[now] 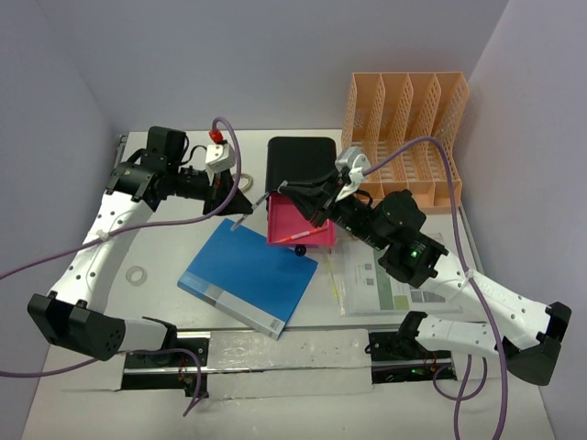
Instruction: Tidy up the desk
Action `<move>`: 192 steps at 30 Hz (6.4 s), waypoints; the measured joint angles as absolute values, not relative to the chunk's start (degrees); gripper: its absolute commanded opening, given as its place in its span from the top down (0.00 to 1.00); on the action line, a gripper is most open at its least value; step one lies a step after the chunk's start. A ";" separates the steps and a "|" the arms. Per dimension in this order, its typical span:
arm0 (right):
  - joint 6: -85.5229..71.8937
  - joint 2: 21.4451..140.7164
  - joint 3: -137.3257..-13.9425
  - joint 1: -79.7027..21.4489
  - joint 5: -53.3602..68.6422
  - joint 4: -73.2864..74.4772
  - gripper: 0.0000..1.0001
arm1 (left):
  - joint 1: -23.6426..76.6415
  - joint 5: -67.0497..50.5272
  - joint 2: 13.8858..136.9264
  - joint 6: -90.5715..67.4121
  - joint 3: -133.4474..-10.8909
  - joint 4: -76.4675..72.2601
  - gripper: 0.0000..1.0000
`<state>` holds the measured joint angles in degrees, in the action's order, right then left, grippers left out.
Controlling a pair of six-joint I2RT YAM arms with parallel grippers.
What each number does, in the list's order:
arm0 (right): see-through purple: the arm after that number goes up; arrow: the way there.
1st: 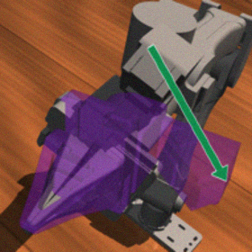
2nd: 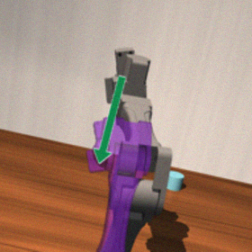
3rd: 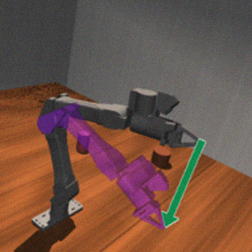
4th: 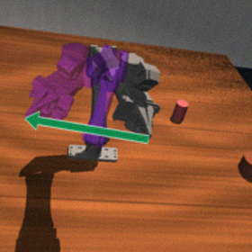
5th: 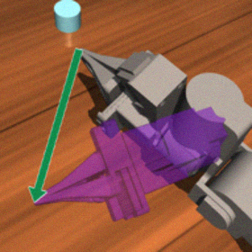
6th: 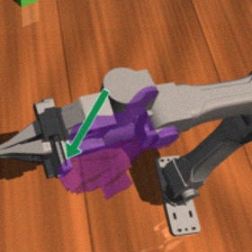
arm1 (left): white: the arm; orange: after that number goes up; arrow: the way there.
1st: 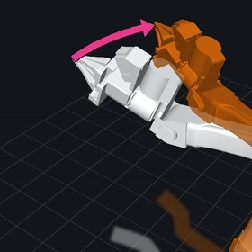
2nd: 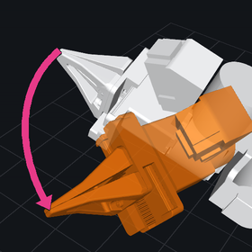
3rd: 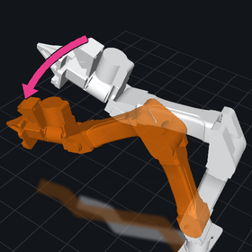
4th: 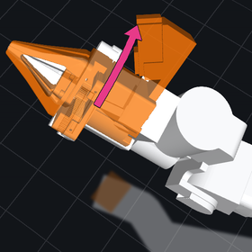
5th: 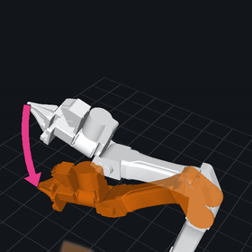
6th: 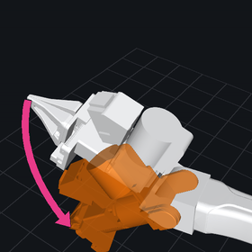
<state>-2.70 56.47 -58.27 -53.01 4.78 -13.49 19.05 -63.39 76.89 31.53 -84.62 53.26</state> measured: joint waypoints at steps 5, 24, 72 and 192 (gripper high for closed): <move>-2.68 54.95 -55.01 -53.00 7.43 -13.67 1.00 | 19.79 -64.59 73.73 28.64 -81.63 53.19 1.00; -5.64 51.67 -47.01 -53.01 7.73 -21.74 1.00 | 27.29 -54.88 68.05 19.95 -76.31 44.68 1.00; -16.07 56.14 -42.60 -50.19 6.18 -33.50 1.00 | 28.73 -48.21 66.84 17.47 -75.33 41.67 1.00; -25.09 59.42 -39.81 -45.69 13.37 -41.15 0.99 | 29.95 -45.20 66.39 16.63 -75.33 40.46 1.00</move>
